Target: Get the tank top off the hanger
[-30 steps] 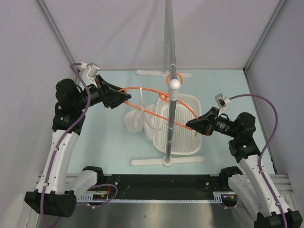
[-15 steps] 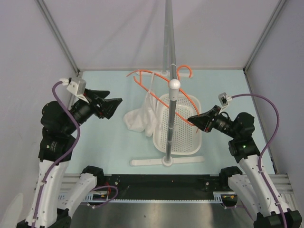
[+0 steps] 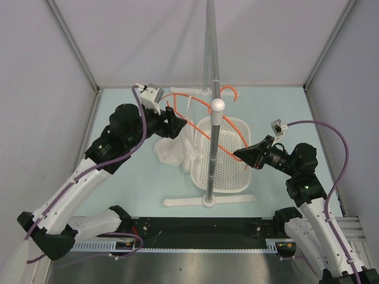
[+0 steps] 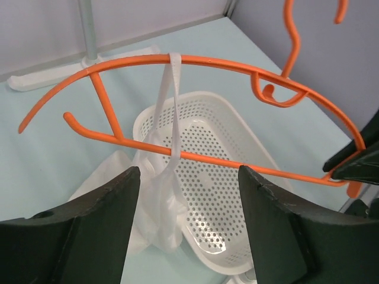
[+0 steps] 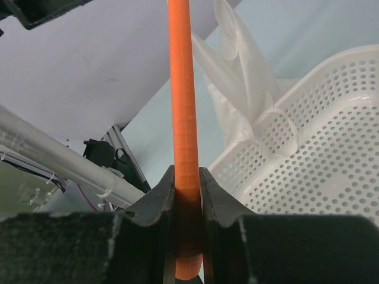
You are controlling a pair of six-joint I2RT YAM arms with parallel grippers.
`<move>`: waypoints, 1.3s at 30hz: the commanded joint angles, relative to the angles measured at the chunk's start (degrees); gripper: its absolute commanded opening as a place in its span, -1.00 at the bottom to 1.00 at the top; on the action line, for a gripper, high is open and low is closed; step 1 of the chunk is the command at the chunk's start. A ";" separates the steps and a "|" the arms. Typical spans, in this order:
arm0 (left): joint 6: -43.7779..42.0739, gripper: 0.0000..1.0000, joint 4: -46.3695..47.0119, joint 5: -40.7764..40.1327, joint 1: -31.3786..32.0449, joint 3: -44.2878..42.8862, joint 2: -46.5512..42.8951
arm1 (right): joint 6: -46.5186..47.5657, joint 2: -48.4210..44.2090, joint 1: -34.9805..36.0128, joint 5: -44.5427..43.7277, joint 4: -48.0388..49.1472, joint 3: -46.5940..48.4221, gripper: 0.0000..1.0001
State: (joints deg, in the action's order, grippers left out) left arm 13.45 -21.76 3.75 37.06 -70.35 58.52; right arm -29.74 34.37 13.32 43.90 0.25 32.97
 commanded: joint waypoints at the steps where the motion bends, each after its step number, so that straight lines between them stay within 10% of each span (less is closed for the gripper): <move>1: -1.76 0.41 1.45 -7.61 1.96 -4.36 2.56 | 0.65 -1.41 0.30 -0.48 0.98 3.33 -1.00; 10: -1.06 0.06 2.86 -6.47 2.05 -6.38 6.69 | 0.21 -2.02 0.65 0.31 0.98 3.33 -1.00; 23: -1.85 0.10 3.57 -5.77 2.14 -9.90 13.02 | -0.06 -3.70 0.92 1.36 0.10 3.68 -1.00; 32: -2.20 -0.99 2.69 -5.94 2.14 -12.09 13.81 | 0.38 -5.10 0.92 1.36 -3.67 3.86 -1.00; 39: -2.03 -1.00 -4.25 -10.25 -2.68 -19.12 13.99 | 1.35 -8.79 0.92 1.54 -7.46 2.36 -1.00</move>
State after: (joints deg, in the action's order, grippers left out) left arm 11.75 -23.40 -3.95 37.82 -83.99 73.28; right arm -29.32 28.36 13.93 44.40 -6.85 34.24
